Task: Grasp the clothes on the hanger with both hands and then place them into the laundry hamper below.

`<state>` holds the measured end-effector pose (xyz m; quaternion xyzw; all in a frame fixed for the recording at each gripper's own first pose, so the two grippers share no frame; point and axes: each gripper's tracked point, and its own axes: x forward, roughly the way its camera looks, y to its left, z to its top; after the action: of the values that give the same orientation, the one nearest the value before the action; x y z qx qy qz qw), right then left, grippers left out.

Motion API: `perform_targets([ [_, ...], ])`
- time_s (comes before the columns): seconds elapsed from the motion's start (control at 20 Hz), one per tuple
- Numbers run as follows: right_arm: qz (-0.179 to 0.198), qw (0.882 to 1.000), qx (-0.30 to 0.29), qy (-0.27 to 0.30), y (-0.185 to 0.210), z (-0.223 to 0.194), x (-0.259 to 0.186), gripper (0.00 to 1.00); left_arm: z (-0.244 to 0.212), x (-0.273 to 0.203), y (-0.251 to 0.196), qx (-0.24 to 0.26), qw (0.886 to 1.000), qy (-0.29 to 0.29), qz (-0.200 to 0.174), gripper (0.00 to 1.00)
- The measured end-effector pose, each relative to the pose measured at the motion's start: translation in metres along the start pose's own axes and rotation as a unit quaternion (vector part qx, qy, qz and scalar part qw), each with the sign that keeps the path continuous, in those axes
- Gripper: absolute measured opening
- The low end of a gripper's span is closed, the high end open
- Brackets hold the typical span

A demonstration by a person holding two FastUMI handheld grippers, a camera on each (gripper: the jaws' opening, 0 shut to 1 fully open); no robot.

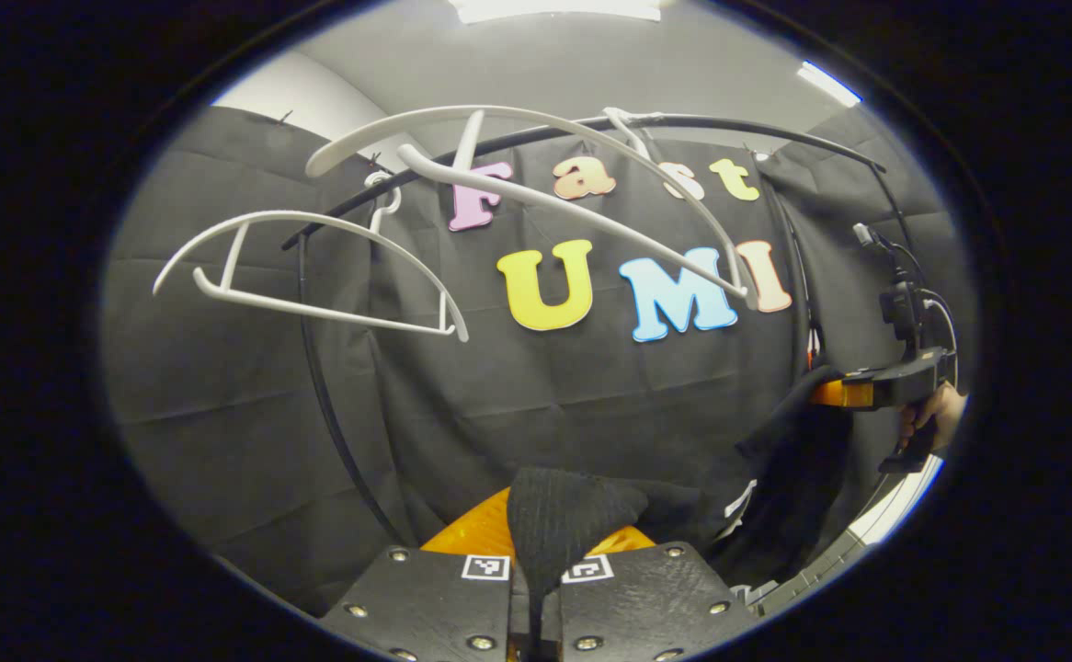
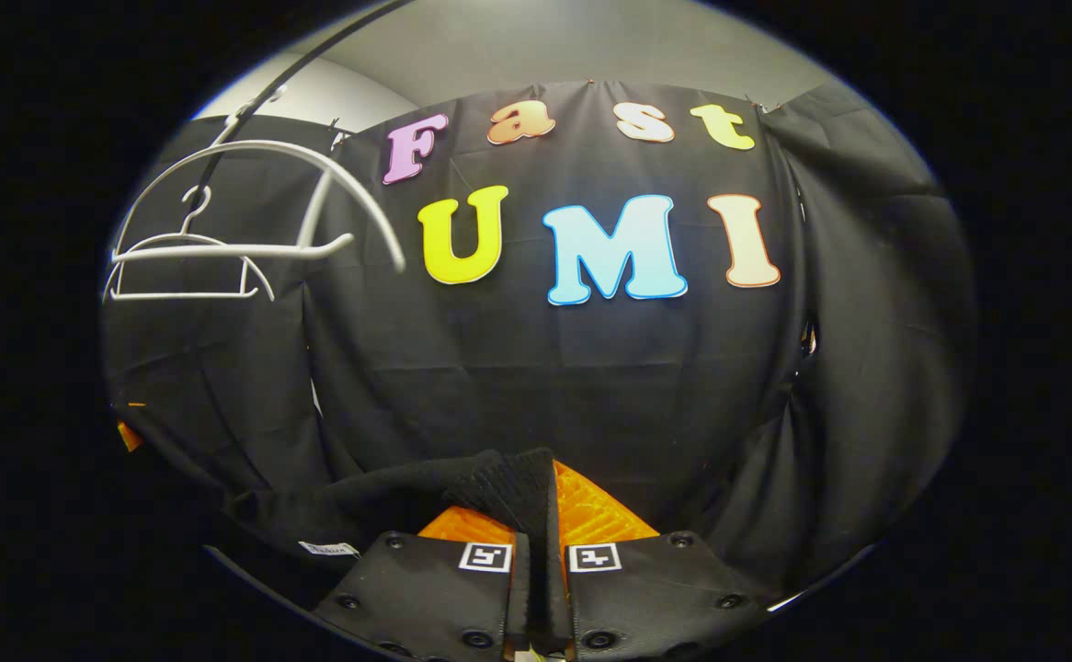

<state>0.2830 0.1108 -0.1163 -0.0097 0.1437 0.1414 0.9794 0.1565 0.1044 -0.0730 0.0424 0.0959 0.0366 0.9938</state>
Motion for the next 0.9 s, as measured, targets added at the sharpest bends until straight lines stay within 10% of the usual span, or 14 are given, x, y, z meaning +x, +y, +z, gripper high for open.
perform_targets([
  [0.9, 0.132, 0.988, -0.024, 0.074, 0.125, -0.103, -0.073, 0.08, -0.056, 0.0, -0.093, -0.07, 0.995, 0.068, -0.022, 0.06],
])
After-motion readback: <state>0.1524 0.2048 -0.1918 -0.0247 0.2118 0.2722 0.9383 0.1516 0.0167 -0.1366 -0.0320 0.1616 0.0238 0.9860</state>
